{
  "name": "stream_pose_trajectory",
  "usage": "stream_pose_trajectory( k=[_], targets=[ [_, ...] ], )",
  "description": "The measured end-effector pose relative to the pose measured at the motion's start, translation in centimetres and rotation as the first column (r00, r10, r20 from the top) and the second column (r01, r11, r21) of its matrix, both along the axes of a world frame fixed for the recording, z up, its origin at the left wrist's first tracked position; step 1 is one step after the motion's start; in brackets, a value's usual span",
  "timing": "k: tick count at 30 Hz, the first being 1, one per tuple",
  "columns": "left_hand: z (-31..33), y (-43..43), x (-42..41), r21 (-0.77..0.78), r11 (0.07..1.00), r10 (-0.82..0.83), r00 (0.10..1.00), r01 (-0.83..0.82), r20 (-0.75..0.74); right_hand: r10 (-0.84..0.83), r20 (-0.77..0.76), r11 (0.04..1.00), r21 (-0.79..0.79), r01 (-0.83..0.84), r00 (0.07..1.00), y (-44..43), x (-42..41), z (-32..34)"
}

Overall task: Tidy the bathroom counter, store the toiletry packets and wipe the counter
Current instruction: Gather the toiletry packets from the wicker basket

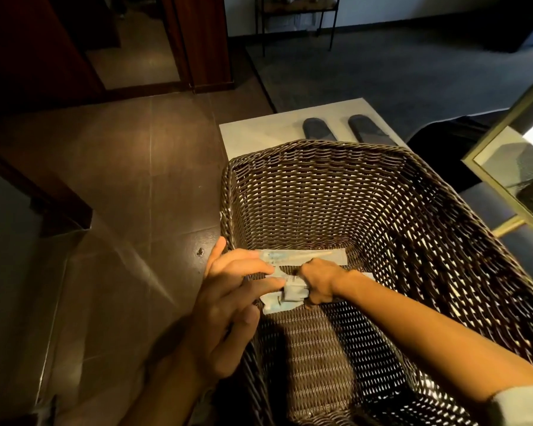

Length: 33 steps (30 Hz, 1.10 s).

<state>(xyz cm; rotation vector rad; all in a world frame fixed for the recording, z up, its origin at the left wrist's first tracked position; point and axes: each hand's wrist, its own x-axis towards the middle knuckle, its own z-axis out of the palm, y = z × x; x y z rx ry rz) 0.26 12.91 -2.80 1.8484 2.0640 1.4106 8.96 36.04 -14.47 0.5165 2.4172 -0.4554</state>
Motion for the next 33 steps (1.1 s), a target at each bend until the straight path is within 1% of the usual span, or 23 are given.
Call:
stream_pose_trajectory(
  k=[3,5,7,9,11,15,20,25,29,31,33],
  targets=[
    [-0.1,0.1,0.0,0.008,1.000,0.001,1.000,-0.001,0.005,0.035,-0.101,0.999,-0.011,-0.036,0.994,0.3,0.1,0.3],
    [-0.1,0.1,0.1,0.012,1.000,0.010,1.000,-0.010,0.011,0.007,-0.190,1.000,0.004,-0.006,0.982,0.7,-0.2,0.6],
    [0.0,0.1,0.1,0.009,1.000,0.013,1.000,-0.013,0.014,-0.020,-0.232,0.999,0.039,0.030,0.972,1.3,-1.0,0.9],
    [0.1,0.0,0.0,-0.004,1.000,0.011,1.000,-0.011,0.001,-0.015,-0.232,0.993,0.111,0.041,0.973,1.7,-1.9,0.9],
    [0.2,-0.1,0.0,-0.017,1.000,0.010,1.000,-0.010,-0.008,-0.028,-0.186,0.989,0.139,0.054,0.982,2.0,-2.7,0.7],
    [0.3,0.1,-0.1,-0.022,1.000,0.004,1.000,-0.005,-0.014,-0.106,-0.119,0.990,0.077,0.116,0.987,2.3,-3.7,0.6],
    [0.2,0.0,-0.2,-0.003,1.000,-0.007,1.000,0.007,-0.022,-0.034,-0.017,0.997,0.068,0.035,0.999,0.5,-3.8,0.2],
    [0.3,-0.2,-0.2,-0.002,1.000,-0.026,1.000,0.026,-0.016,0.005,-0.064,0.997,0.075,0.000,0.998,-0.4,-2.3,1.5],
    [0.1,-0.3,-0.5,0.005,0.998,-0.065,0.998,0.065,-0.010,-0.032,-0.155,0.993,0.111,0.050,0.987,-1.1,-0.1,5.2],
    [-0.2,0.0,-0.4,0.027,0.998,-0.054,0.998,0.055,-0.012,-0.026,-0.211,0.983,0.174,0.064,0.977,-1.5,1.3,7.8],
    [-0.6,0.2,-0.2,0.081,0.996,-0.039,0.999,0.039,0.003,0.002,-0.256,0.963,0.260,0.067,0.967,-2.0,2.8,10.3]
  ],
)
